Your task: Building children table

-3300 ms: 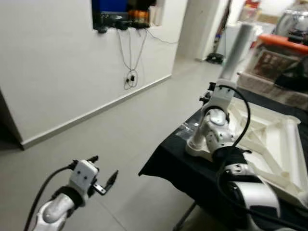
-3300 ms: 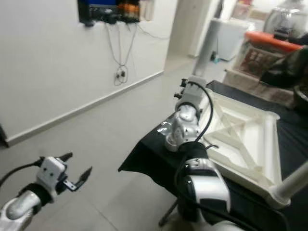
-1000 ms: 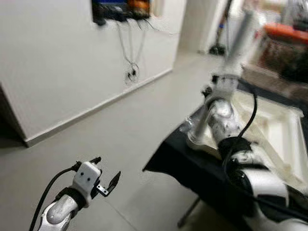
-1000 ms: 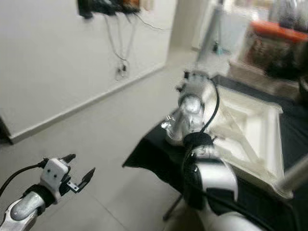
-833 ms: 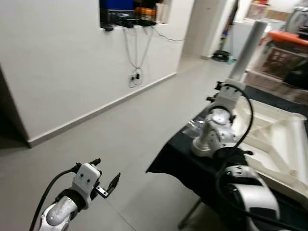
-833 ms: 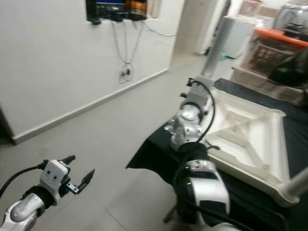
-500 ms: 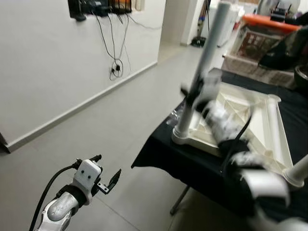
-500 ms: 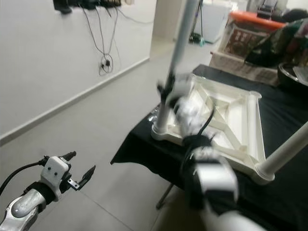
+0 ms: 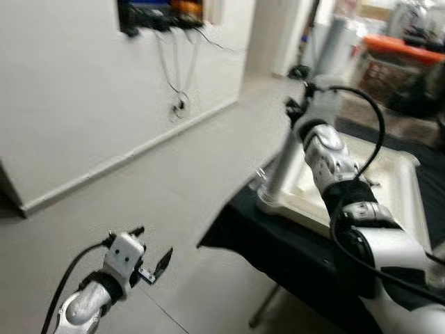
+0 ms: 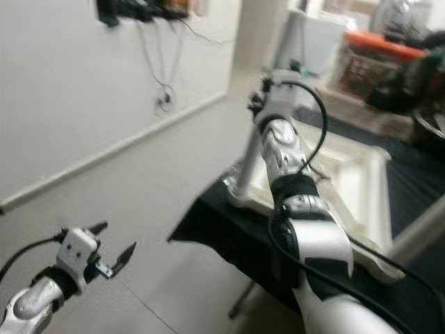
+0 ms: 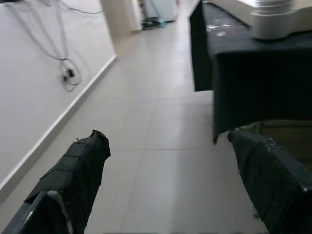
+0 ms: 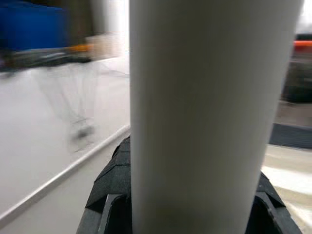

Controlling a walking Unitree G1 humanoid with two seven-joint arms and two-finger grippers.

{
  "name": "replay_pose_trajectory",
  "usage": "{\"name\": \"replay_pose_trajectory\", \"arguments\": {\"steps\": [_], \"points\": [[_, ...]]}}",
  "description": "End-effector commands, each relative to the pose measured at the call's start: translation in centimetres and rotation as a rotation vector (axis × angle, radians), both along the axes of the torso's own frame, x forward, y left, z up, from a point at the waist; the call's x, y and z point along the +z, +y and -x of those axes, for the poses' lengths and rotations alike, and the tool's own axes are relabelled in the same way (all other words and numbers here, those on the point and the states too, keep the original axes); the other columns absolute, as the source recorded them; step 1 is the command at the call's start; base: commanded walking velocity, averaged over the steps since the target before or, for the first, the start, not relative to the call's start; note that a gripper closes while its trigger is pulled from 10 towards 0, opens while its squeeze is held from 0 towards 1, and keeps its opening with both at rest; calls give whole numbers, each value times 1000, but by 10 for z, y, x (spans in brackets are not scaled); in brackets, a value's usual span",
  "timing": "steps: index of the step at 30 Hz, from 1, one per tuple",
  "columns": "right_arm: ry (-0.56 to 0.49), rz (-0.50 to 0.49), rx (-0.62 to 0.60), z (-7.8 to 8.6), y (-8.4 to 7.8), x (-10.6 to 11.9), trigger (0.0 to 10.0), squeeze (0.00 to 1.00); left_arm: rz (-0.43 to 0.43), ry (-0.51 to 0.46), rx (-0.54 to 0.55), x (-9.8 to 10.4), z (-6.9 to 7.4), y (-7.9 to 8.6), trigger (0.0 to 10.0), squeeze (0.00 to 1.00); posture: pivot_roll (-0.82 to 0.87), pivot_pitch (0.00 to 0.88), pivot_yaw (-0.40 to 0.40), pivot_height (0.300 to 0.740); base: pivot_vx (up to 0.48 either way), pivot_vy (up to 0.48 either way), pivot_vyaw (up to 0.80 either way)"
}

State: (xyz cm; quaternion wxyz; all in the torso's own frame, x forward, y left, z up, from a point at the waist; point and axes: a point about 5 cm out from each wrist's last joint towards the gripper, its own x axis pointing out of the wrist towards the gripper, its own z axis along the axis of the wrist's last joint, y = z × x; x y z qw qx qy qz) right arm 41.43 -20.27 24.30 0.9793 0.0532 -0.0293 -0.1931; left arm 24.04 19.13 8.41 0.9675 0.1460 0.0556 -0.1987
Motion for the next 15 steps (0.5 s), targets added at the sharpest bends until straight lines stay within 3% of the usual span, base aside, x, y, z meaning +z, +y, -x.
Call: {"name": "replay_pose_trajectory", "arguments": {"steps": [1,2,3,4,5,6,7,8,9,10,12,13,15], "points": [[205,-49,-317,23,-41,-59,0,0,-20,3,-8,0,2,1,10000,0,55,0,-129,740,0,0,0],[216,-86,-386,31,-36,-68,0,0,-19,5,-7,0,2,1,10000,0,50,0,-117,740,0,0,0],[232,-103,-362,33,-22,-73,10000,0,-18,7,-12,0,2,0,10000,0,50,0,-117,740,0,0,0],[232,-103,-362,33,-22,-73,10000,0,-18,7,-12,0,2,0,10000,0,50,0,-117,740,0,0,0],[245,-115,-331,34,-12,-76,10000,0,-16,9,-16,-1,2,-1,10000,0,43,0,-110,740,0,0,0],[218,-111,-174,27,10,-71,10000,0,-18,11,-23,-1,2,-3,10000,0,42,0,-110,740,0,0,0],[148,-119,-32,22,25,-63,10000,271,-19,11,-26,-1,1,-4,10000,0,33,0,-108,740,0,0,0],[148,-119,-32,22,25,-63,10000,271,-19,11,-26,-1,1,-4,10000,0,33,0,-108,740,0,0,0],[105,-97,52,18,32,-55,10000,1000,-20,10,-27,0,-1,-3,10000,0,33,0,-110,740,0,0,0],[105,-97,52,18,32,-55,10000,1000,-20,10,-27,0,-1,-3,10000,0,33,0,-110,740,0,0,0],[94,-63,175,7,36,-38,10000,1000,-20,5,-22,1,-4,-2,10000,0,34,0,-118,740,0,0,0],[60,-21,296,1,38,-26,10000,0,-20,3,-18,2,-4,-1,10000,0,33,0,-119,740,0,0,0],[60,-21,296,1,38,-26,10000,0,-20,3,-18,2,-4,-1,10000,0,33,0,-119,740,0,0,0]]}}
